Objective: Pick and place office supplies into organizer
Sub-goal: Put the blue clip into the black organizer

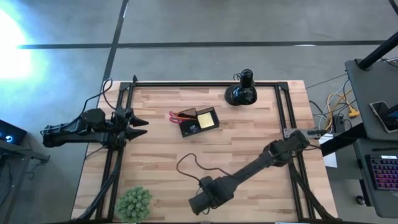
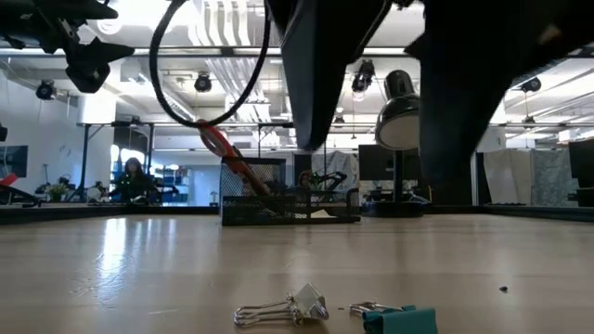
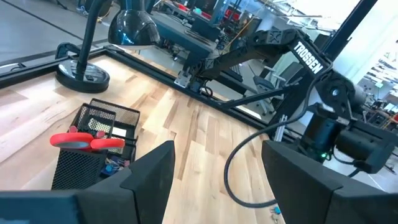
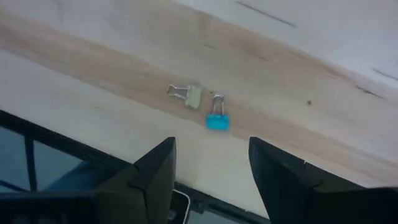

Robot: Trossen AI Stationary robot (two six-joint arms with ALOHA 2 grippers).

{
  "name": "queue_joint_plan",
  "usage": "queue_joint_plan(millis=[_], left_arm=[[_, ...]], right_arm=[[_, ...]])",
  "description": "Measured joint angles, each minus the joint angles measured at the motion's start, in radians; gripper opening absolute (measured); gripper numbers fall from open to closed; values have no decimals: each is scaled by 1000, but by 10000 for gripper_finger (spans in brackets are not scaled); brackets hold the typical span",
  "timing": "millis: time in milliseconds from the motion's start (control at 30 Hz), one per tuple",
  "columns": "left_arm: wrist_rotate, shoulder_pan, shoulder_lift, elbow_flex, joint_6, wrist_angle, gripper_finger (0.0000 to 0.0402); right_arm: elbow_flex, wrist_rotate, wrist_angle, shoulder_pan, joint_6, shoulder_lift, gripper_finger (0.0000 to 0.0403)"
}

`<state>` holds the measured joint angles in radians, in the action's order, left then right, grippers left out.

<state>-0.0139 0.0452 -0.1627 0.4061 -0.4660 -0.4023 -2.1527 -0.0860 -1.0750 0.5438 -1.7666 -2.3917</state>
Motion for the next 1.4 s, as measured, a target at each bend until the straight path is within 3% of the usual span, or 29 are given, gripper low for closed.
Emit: queue_joint_plan(millis=[300, 533, 733, 1067, 1400], left_arm=[[0, 0, 1, 0, -1, 0, 228], [0, 0, 1, 0, -1, 0, 228], [0, 0, 0, 0, -2, 0, 228], [0, 0, 0, 0, -2, 0, 228], [0, 0, 1, 0, -2, 0, 228]], right_arm=[[123, -77, 107, 1, 32, -2, 191], [127, -75, 176, -3, 39, -6, 191], [87, -148, 201, -5, 47, -59, 191], [-13, -77, -90, -16, 105, -74, 191], [-30, -79, -31, -15, 70, -73, 190]])
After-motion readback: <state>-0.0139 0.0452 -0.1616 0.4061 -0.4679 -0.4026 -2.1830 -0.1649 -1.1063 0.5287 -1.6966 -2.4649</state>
